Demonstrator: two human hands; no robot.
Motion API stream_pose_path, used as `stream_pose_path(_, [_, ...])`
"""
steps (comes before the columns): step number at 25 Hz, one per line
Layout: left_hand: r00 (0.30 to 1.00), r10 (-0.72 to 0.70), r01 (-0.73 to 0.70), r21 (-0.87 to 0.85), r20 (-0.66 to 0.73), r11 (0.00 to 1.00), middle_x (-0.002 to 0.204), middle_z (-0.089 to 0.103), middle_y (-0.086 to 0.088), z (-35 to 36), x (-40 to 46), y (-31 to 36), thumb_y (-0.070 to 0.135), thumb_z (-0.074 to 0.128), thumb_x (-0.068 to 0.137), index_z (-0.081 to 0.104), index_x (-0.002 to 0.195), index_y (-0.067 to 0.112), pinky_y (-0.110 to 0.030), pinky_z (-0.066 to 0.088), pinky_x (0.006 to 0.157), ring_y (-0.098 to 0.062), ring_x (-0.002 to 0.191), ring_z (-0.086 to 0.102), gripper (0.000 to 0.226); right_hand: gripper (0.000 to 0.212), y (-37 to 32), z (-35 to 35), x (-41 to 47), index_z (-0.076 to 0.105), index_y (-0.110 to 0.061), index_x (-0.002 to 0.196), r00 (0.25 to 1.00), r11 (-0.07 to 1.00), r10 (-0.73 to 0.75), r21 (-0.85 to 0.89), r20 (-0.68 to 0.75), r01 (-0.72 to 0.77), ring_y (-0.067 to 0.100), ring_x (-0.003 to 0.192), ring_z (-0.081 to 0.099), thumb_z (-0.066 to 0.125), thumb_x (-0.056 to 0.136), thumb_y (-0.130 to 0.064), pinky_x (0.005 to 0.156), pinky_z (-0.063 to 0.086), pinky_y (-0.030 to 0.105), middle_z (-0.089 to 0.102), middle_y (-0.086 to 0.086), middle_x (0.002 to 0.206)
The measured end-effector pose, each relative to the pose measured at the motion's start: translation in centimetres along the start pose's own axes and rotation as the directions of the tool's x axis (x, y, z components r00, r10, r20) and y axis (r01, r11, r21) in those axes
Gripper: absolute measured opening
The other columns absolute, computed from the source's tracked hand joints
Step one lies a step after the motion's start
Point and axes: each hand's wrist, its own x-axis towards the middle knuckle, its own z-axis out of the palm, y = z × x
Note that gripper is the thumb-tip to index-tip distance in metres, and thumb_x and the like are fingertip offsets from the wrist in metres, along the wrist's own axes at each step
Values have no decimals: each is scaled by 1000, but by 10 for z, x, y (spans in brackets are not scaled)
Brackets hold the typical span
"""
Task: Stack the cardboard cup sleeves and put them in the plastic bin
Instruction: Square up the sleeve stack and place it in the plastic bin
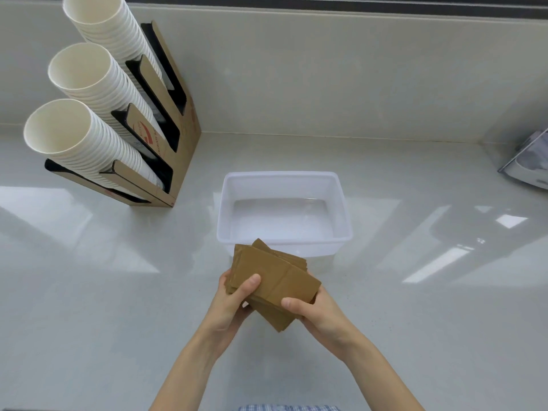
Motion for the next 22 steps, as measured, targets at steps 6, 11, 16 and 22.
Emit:
stream_pose_path(6, [980,-97,1,489,171,872,121,55,8,-17,2,19,58,81,34,30,122,32,-19,48,82,-6,107,57,105,84,-15,-25,-5,28,-34,135,1000,959,-4,-284,9,6,4,104,62,73,67,-18,82,51,21,61,-5,120])
stream_pose_path(11, [976,5,-148,647,217,748,115,47,7,-11,19,12,40,74,46,24,107,47,-13,44,81,-7,112,48,79,83,-13,-34,-5,20,-32,138,997,877,-78,-477,-26,56,-8,99,56,65,74,-4,83,43,6,58,-12,116])
stream_pose_path(16, [975,64,-200,730,211,654,116,43,12,-10,25,-9,40,71,49,24,112,48,-33,42,100,-18,117,42,79,97,5,-38,-7,9,-36,141,993,848,-76,-530,-88,18,-4,118,49,68,64,-28,90,37,0,49,-8,132])
stream_pose_path(22, [964,20,-235,815,265,529,135,24,16,0,22,-6,37,65,55,-2,141,31,-19,23,103,-7,125,22,109,105,11,-47,-10,-5,-29,142,995,882,-50,-471,-91,1,-28,105,44,71,73,-7,85,34,-5,39,-23,127])
